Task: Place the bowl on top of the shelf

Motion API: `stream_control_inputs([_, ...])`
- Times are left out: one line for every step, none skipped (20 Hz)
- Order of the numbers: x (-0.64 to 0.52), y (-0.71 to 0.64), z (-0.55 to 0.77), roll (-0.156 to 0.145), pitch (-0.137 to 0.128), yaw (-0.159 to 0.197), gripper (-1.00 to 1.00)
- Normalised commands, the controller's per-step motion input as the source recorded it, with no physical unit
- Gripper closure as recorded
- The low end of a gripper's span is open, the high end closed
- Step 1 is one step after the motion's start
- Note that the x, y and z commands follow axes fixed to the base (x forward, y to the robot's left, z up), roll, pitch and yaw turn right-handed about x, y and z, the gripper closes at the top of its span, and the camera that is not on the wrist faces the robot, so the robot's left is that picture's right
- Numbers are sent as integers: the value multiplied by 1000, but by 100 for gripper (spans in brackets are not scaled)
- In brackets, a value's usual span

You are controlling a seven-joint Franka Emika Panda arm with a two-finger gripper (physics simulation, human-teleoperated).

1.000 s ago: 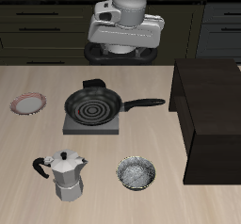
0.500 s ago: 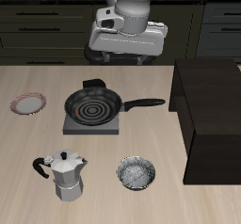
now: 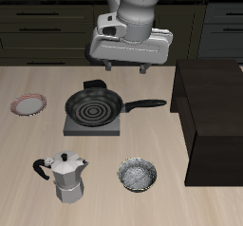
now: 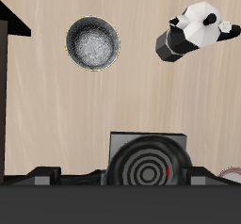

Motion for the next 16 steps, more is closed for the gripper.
stream_control_inputs([296, -19, 30, 19, 30, 13, -100])
stream_control_inputs([265, -123, 26, -72, 12, -34, -100])
stream_control_inputs([279, 76, 34, 106, -9, 18, -100])
stream_control_inputs([277, -189, 55, -96, -7, -4, -100])
stream_control_inputs([485, -61, 117, -8, -41, 19, -100])
stream_control_inputs([240, -106, 44, -47, 19, -25, -100])
stream_control_inputs([267, 81, 57, 57, -36, 67, -100])
stream_control_inputs([306, -181, 29, -111, 13, -70, -100])
stream_control_inputs([160, 95, 7, 75, 10, -24, -100])
stream_control_inputs([295, -177, 60, -114, -49, 7, -100])
stream_control_inputs([223, 78, 60, 42, -41, 2, -100])
stream_control_inputs([265, -31, -27, 36, 32, 20, -100])
stream_control_inputs([293, -105, 22, -65, 23, -62, -100])
stream_control_inputs([95, 82, 93, 29, -75, 66, -100])
stream_control_inputs([654, -96, -53, 42, 92, -31, -100])
stream_control_inputs([231, -40, 61, -72, -62, 45, -100])
